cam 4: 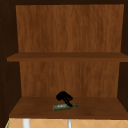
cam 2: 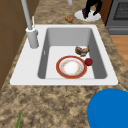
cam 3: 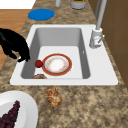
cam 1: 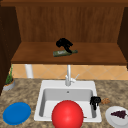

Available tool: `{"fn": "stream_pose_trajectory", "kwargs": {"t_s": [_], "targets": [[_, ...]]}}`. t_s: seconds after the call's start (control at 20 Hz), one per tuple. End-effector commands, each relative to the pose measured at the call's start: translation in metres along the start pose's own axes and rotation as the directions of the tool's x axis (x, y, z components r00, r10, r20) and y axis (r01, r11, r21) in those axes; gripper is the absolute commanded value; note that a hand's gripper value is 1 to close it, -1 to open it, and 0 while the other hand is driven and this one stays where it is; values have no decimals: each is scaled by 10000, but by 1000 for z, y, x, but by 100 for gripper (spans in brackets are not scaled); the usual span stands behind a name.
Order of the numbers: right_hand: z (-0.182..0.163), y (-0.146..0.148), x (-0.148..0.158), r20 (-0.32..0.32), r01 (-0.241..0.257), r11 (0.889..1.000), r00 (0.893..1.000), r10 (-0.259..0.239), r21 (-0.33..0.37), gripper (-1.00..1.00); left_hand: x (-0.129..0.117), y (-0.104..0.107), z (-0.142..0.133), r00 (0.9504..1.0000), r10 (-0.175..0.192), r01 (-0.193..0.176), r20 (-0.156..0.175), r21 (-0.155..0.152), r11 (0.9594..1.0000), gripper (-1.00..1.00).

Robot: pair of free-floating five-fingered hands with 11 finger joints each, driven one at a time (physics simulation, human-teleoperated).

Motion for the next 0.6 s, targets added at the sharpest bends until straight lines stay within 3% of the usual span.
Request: {"fn": "stream_pose_trajectory", "kwargs": {"t_s": [0.0, 0.15, 0.25, 0.55], "targets": [[0, 0, 0, 0, 0, 10000, 10000, 0, 0, 0, 3, 9, -12, 9999, 5, -8, -108, -290, 9996, -100], [0, 0, 0, 0, 0, 10000, 10000, 0, 0, 0, 13, 27, -25, 9999, 86, -77, 126, -636, 9979, -100], [0, 0, 0, 0, 0, 10000, 10000, 0, 0, 0, 24, 30, -25, 9998, 147, -155, -94, -971, 9952, -100], [0, 0, 0, 0, 0, 10000, 10000, 0, 0, 0, 44, 42, -12, 9988, 428, -455, -237, -1262, 9910, -100]]}}
